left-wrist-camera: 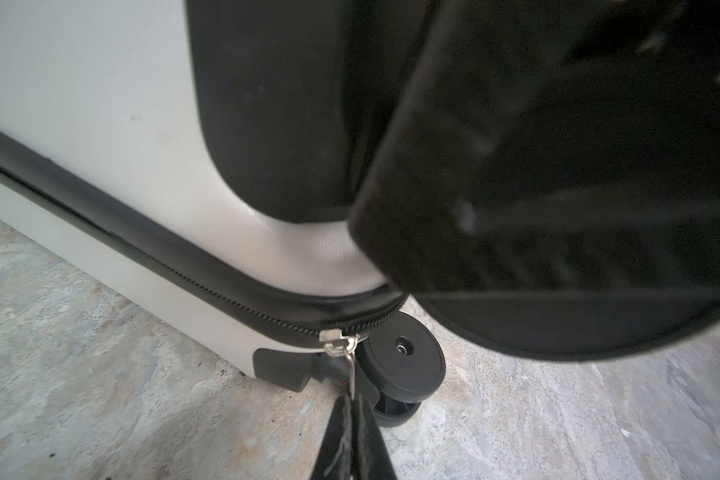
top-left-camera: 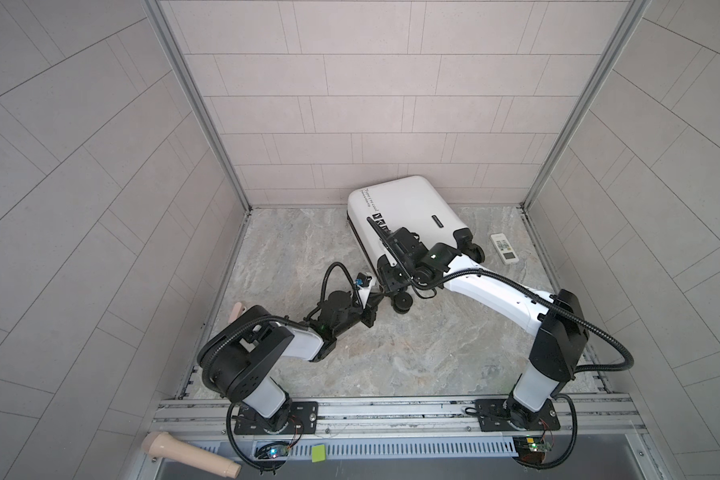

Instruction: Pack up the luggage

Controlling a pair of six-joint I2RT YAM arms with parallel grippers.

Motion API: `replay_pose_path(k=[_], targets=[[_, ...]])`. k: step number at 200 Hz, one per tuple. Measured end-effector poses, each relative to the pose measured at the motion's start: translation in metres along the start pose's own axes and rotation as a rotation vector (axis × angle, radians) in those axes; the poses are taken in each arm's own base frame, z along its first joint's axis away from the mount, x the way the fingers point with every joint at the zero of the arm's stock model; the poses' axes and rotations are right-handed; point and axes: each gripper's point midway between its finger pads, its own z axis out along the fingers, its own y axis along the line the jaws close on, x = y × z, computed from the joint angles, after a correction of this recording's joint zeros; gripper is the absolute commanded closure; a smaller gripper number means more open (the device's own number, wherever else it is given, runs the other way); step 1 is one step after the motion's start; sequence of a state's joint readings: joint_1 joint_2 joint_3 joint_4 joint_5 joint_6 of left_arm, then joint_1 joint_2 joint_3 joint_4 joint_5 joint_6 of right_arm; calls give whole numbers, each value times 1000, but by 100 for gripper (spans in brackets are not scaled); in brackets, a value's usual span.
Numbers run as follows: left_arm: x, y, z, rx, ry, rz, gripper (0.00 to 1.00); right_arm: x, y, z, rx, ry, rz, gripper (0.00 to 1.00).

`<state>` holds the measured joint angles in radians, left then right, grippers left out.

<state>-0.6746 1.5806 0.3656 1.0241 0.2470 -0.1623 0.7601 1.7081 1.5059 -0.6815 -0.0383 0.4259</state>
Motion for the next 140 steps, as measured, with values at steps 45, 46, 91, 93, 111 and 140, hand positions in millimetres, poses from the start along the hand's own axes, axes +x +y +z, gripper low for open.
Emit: replay_pose_path(k=[45,46,91,93,111,140], targets=[[0,-2,-2,8,-16,-7,74,-10,-1,-17,-7,-55,11,26],[1,-3,-2,8,-16,-6,73,-10,-1,-17,-7,-56,11,26],[7,-4,-5,8,-17,5,46,-21,-4,-42,-7,-119,19,23],[8,-4,-5,8,-17,5,46,-21,-4,-43,-6,-120,19,23],[14,-1,-4,1,-10,10,46,-21,-8,-50,4,-128,20,22],[25,4,1,-15,-1,11,49,-12,-16,-57,20,-120,22,22]])
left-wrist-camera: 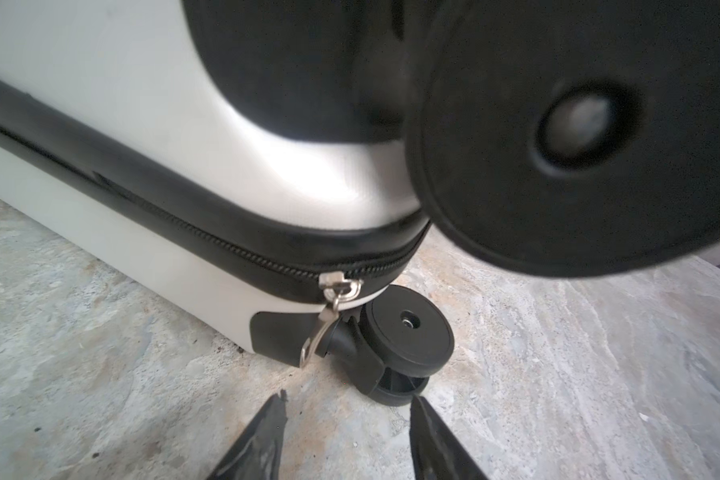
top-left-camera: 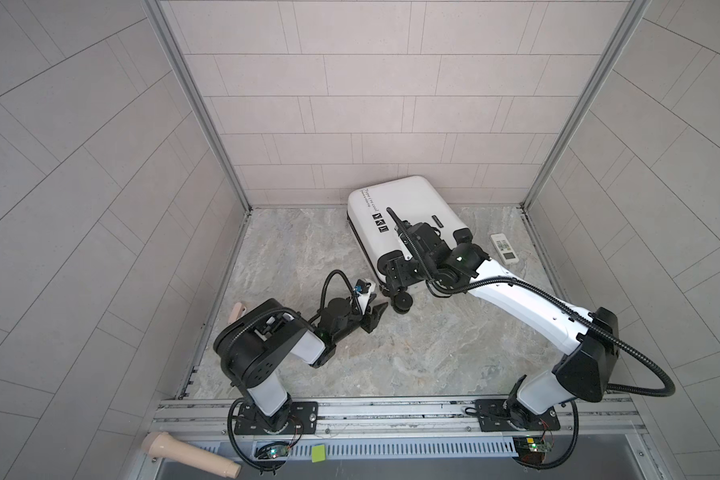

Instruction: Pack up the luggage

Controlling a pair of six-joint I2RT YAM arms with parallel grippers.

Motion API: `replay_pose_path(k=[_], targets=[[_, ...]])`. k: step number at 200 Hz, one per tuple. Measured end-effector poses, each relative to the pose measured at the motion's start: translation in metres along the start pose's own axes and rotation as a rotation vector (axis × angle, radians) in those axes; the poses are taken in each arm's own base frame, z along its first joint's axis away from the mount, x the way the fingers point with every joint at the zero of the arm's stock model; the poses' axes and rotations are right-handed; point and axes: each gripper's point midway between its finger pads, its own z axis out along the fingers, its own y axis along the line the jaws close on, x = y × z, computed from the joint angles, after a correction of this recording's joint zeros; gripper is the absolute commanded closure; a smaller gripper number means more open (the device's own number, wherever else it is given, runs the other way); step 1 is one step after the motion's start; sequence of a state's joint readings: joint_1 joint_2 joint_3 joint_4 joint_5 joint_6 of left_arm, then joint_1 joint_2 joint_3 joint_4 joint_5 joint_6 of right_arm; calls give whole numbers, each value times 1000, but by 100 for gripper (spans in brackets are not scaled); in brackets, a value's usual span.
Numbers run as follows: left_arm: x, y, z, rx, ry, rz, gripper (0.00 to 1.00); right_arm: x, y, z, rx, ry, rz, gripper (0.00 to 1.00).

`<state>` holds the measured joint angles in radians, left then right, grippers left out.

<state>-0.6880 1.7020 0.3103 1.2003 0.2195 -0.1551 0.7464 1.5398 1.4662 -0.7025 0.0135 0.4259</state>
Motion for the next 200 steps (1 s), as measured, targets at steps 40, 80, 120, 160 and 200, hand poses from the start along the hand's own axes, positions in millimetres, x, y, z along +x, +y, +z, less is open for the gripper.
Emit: replay_pose_path(k=[40,80,120,160,200], targets=[[3,5,10,-15,-5,8,59,9,-9,-6,17,21,-3,23],[-18,3,22,-5,-68,16,66,14,-20,-13,31,23,10,23],[-15,4,28,-10,-61,15,68,16,-25,-19,34,13,18,24],[-15,8,30,-35,-64,14,75,17,-25,-18,30,17,20,25],[-15,9,30,-43,-63,19,88,19,-24,-18,24,22,23,25]])
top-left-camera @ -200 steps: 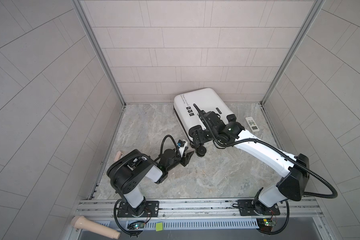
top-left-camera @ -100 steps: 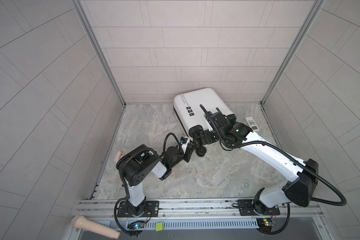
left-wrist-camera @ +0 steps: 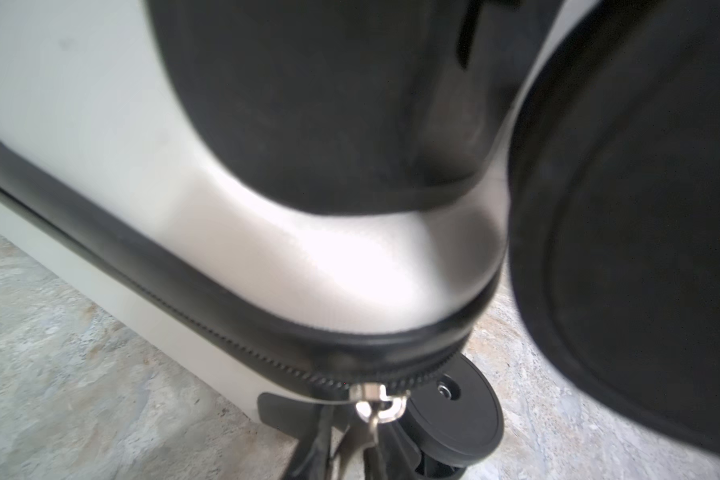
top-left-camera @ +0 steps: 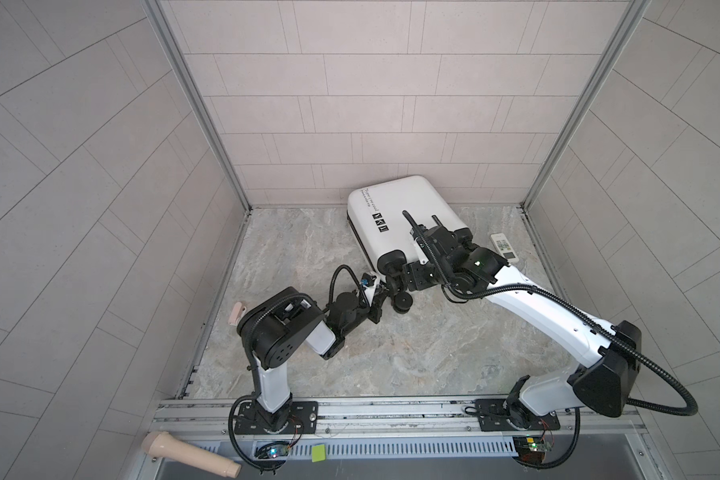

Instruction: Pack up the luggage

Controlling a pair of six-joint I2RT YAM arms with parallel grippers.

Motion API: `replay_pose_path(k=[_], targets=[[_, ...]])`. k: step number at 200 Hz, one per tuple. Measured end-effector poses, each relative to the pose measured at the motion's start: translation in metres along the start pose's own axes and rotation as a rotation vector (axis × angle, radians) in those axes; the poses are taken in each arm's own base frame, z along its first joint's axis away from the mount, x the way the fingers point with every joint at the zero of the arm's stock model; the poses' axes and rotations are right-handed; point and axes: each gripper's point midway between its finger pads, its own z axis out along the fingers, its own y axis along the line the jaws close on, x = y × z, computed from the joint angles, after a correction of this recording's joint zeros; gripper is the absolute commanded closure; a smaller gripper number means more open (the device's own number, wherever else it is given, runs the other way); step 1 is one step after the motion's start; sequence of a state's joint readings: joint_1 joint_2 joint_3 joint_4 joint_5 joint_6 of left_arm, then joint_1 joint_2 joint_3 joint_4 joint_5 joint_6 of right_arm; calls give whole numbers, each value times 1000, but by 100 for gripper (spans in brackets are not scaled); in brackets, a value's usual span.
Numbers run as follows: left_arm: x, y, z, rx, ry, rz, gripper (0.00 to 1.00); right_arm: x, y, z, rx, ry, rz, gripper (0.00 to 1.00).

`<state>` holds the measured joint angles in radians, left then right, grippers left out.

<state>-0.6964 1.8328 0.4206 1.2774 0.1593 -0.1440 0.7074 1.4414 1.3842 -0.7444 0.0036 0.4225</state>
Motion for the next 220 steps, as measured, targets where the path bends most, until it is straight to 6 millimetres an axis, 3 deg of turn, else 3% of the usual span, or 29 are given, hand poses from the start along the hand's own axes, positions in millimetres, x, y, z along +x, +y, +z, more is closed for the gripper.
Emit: replay_pose_path(k=[29,87,137,220], targets=[[0,0,0,-1,1,1,100,6,1,3,-10,17,3,24],[-1,-4,-4,14,3,4,100,17,13,14,-61,50,23,22],[-1,-5,-13,15,3,2,100,28,31,37,-85,104,12,21],[-4,-6,-17,19,1,-14,100,36,34,62,-68,146,8,23]])
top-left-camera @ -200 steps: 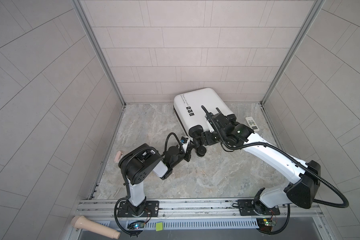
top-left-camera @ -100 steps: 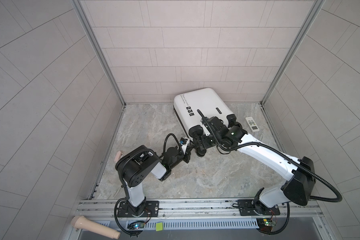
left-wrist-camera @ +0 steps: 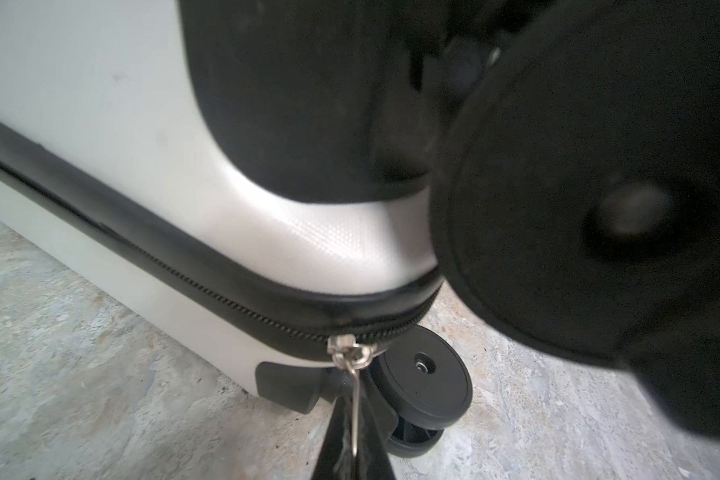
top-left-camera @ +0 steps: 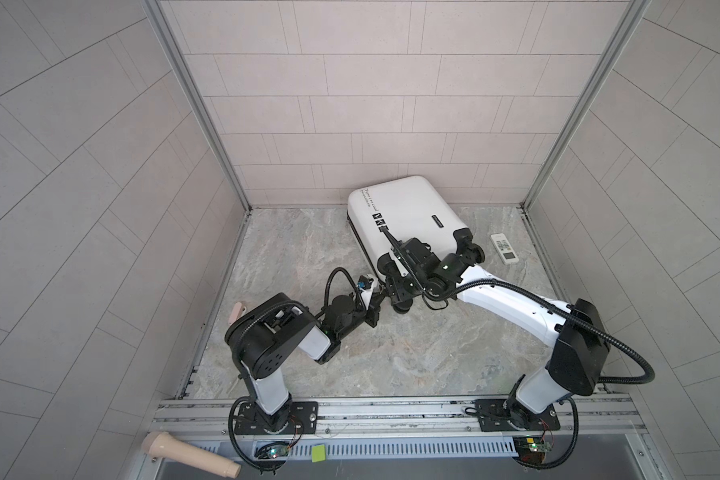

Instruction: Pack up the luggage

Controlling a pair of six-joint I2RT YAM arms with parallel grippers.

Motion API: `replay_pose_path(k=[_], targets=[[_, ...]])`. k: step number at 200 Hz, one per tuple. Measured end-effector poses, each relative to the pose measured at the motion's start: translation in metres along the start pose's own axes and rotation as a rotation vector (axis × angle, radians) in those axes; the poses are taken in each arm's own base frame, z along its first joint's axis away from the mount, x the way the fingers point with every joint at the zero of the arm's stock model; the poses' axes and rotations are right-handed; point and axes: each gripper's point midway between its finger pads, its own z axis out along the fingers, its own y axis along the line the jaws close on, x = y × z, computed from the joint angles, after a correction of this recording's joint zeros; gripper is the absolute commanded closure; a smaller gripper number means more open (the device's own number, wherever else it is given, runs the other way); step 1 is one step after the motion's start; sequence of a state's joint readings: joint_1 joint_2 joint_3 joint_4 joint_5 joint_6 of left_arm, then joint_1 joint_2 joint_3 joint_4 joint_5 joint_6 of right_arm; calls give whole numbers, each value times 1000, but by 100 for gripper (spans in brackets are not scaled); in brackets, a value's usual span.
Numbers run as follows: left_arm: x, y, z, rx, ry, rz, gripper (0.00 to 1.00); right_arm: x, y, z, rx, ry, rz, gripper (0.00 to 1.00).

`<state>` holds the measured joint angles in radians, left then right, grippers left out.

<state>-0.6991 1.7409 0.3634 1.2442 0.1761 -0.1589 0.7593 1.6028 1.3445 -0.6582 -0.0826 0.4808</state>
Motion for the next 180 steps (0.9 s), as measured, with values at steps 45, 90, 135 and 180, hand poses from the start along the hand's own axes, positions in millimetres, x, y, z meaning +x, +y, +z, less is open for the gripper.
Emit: replay_pose_path(k=[45,90,135,180], targets=[[-1,-1,-2,1,-1,-6,100,-5,8,-4,-8,-19,-12,21],[-2,-1,-2,2,0,-9,100,-8,6,-1,18,-27,-7,33],[-4,-3,-3,7,0,-8,100,-13,3,3,40,-33,6,67],[-7,-6,-5,14,-1,2,100,-13,5,-2,38,-16,4,88]])
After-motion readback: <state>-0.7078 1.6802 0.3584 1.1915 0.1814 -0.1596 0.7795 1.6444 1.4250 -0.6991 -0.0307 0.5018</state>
